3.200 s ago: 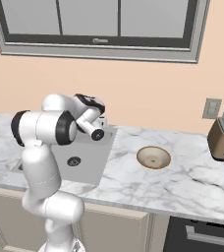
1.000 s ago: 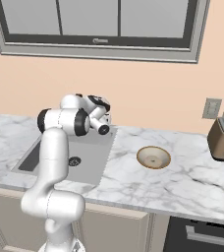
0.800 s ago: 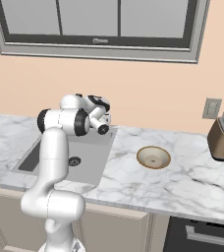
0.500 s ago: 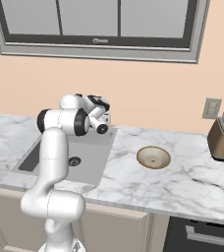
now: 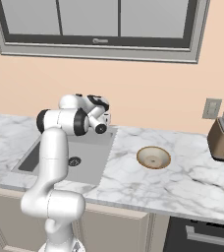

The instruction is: Rinse each bowl for a few seconds and place them down in the sink or on the counter.

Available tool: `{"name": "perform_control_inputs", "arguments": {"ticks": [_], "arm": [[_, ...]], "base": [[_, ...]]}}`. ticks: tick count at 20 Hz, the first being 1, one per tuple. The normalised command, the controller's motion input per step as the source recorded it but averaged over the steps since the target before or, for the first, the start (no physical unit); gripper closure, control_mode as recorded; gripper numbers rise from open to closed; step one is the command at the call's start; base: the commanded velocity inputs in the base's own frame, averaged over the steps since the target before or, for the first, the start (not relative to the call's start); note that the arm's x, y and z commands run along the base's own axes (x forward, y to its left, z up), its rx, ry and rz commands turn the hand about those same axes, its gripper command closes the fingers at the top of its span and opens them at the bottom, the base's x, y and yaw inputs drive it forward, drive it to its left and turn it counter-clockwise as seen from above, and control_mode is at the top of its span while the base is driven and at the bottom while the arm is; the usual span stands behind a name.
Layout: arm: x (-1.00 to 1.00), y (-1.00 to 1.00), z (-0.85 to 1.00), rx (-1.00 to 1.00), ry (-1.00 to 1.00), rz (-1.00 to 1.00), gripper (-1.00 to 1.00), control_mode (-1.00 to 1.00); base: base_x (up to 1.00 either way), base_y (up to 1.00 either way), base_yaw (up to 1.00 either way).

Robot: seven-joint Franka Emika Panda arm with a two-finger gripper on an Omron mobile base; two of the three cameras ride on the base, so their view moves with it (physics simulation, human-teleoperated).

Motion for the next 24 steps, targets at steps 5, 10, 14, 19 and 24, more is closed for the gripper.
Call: {"name": "perform_control_inputs", "arguments": {"ticks": [5,10,14,19,24], "arm": [[0.04,-0.27,-0.11,0.03,0.06,-0.02,1.0,-1.0],[0.07,-0.32,-0.16,0.04,0.06,-0.02,1.0,-1.0],[0.1,-0.32,-0.18,0.04,0.04,-0.01,1.0,-1.0],[0.11,-0.35,-0.18,0.03,0.03,-0.02,1.0,-1.0],[0.1,-0.38,-0.16,0.02,0.0,-0.04,1.0,-1.0]], "base": [[0.0,0.0,0.0],[0.0,0.0,0.0],[0.0,0.0,0.0],[0.0,0.0,0.0],[0.0,0.0,0.0]]}}
